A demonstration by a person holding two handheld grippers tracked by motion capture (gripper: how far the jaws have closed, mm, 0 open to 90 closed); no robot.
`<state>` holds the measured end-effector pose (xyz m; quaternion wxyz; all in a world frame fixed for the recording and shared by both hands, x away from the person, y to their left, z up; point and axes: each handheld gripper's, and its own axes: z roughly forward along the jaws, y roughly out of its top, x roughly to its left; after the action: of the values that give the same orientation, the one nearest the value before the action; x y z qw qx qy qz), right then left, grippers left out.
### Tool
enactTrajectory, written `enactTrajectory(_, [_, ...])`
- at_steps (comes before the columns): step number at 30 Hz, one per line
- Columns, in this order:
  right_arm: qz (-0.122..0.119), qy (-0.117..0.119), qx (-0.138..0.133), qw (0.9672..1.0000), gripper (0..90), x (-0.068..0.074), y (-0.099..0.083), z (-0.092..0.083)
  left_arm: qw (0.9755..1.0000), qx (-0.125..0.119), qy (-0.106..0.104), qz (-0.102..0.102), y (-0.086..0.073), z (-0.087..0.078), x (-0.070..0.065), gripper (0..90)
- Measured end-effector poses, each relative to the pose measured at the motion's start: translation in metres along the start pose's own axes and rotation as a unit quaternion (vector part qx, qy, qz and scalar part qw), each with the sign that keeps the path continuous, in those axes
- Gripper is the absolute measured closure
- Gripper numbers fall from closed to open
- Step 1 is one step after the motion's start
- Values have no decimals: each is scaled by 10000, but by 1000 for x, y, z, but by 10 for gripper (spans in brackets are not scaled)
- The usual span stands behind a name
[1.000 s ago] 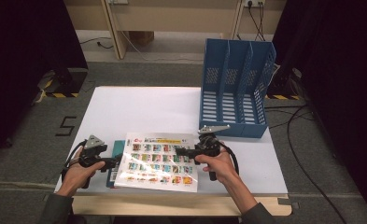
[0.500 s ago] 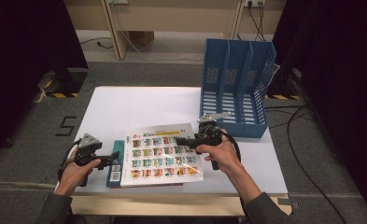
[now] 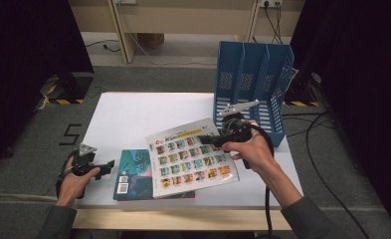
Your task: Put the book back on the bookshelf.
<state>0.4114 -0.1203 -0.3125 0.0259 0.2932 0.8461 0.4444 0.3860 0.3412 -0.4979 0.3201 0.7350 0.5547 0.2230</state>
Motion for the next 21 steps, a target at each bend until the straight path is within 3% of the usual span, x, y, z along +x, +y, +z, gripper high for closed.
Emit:
enactTrajectory(1, [-68,-58,3,10000,731,1,2,-5,9999,31,-14,143,-2,2,-3,148])
enactTrajectory(3, [-103,-102,41,9999,731,1,4,-10,9998,23,-1,181,-2,2,-4,135])
enactTrajectory(12, [-257,-652,180,9974,731,6,14,-56,9999,-1,-62,151,-2,3,-2,117])
enactTrajectory(13, [-277,-783,197,9964,731,7,16,-67,9999,-6,-73,148,-2,3,-2,115])
enactTrajectory(17, [-355,-1013,294,9938,730,10,14,-85,9999,-6,-76,153,-2,4,-2,111])
enactTrajectory(21, [-425,-1400,720,9866,729,7,9,-89,9999,0,-73,154,-2,4,-2,108])
